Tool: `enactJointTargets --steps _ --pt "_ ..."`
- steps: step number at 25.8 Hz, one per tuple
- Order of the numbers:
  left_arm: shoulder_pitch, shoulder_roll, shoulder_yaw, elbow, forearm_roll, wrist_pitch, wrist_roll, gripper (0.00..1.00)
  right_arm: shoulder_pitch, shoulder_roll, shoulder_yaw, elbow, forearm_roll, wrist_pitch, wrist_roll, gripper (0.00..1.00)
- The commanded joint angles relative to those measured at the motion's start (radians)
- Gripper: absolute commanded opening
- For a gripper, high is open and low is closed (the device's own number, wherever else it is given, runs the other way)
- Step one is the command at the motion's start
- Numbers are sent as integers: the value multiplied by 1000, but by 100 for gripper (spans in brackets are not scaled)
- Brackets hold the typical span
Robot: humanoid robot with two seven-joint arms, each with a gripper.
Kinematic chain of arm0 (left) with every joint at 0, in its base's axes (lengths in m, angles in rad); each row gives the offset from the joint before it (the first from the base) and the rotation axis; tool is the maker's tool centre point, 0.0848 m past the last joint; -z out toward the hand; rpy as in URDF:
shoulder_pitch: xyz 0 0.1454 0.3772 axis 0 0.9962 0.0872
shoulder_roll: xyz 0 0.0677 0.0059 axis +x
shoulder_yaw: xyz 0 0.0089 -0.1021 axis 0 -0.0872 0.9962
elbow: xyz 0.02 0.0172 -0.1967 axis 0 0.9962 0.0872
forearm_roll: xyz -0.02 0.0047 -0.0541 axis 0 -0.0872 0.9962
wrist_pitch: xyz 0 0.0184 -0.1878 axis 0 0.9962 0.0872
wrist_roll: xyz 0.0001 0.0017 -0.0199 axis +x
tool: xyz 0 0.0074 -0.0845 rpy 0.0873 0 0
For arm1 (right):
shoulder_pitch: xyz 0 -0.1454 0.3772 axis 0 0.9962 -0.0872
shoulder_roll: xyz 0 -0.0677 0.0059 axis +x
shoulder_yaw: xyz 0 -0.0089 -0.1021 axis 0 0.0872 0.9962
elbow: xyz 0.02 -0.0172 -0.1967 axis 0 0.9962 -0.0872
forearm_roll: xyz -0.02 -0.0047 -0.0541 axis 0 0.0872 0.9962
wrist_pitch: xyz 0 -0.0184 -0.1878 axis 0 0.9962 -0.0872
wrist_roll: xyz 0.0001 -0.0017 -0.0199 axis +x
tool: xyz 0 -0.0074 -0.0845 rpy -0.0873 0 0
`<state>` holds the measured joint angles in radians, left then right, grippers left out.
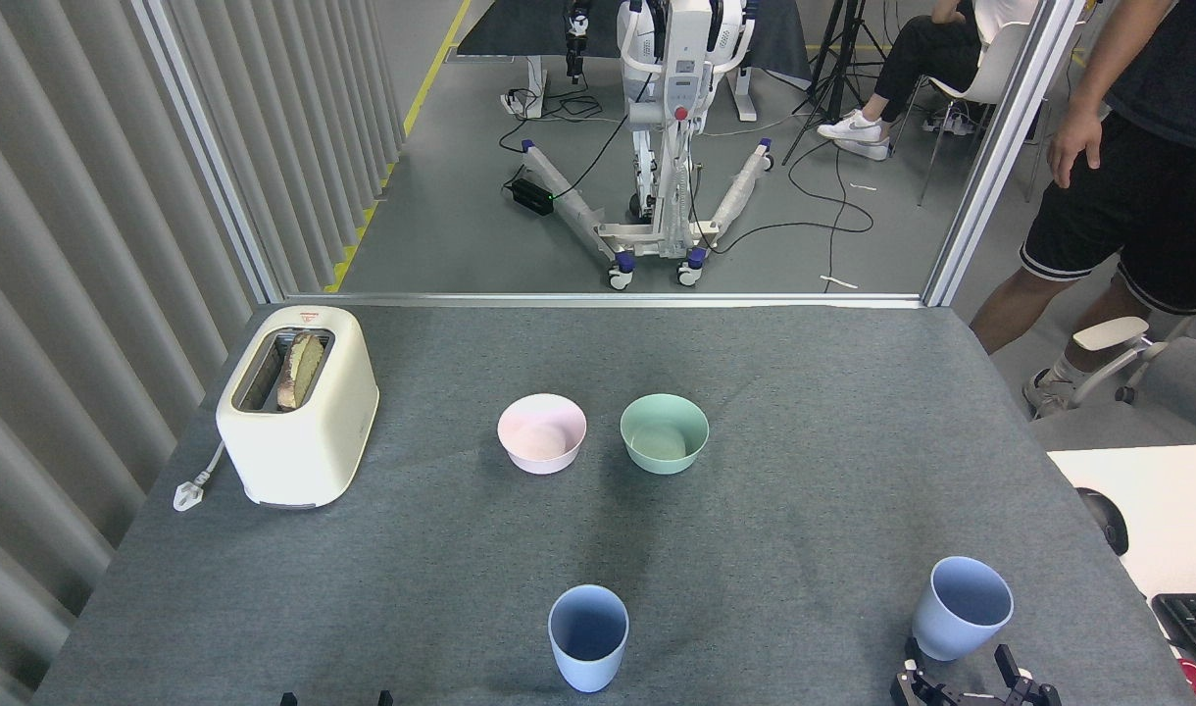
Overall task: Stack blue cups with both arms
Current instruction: 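Close the right gripper around the other blue cup, then lift the blue cup with the right gripper and carry it over the first cup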
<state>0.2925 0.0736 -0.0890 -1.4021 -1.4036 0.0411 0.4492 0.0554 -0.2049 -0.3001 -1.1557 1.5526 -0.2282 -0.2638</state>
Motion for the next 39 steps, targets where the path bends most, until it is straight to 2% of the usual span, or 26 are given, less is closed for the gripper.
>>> enactJointTargets --steps 1,8,11,13,15,19,21,25,28,31,36,39 --pt "-1 0 0 0 0 -1 0 100 -12 -11 4 10 -3 1 0 100" --pt "-1 2 2 2 0 -4 2 100 -88 -34 6 70 -2 1 0 100" --pt "-1 2 3 3 0 -4 2 100 -94 -42 10 71 1 3 0 98" --pt "1 2 3 3 0 -4 2 100 -94 -44 24 71 1 3 0 86" --pt "1 2 3 3 0 -4 2 100 -92 -44 38 71 1 3 0 78" --pt "-1 2 3 5 2 -4 2 100 -88 -37 44 70 3 3 0 53" --pt "1 2 6 3 0 -4 2 100 -80 -33 45 47 -2 -2 -5 46" --pt "1 2 6 3 2 -4 2 100 -68 -27 64 -107 -5 -10 6 46" --pt "2 -3 6 2 0 -4 2 100 -80 -14 184 -211 -5 3 107 46" --pt "1 -6 6 2 0 -4 2 100 -137 41 309 -272 14 29 190 46" --pt "1 -6 8 2 2 -1 3 100 -183 174 492 -282 218 89 235 46" --pt "1 -6 8 3 2 -1 3 100 -170 252 547 -294 245 90 264 47"
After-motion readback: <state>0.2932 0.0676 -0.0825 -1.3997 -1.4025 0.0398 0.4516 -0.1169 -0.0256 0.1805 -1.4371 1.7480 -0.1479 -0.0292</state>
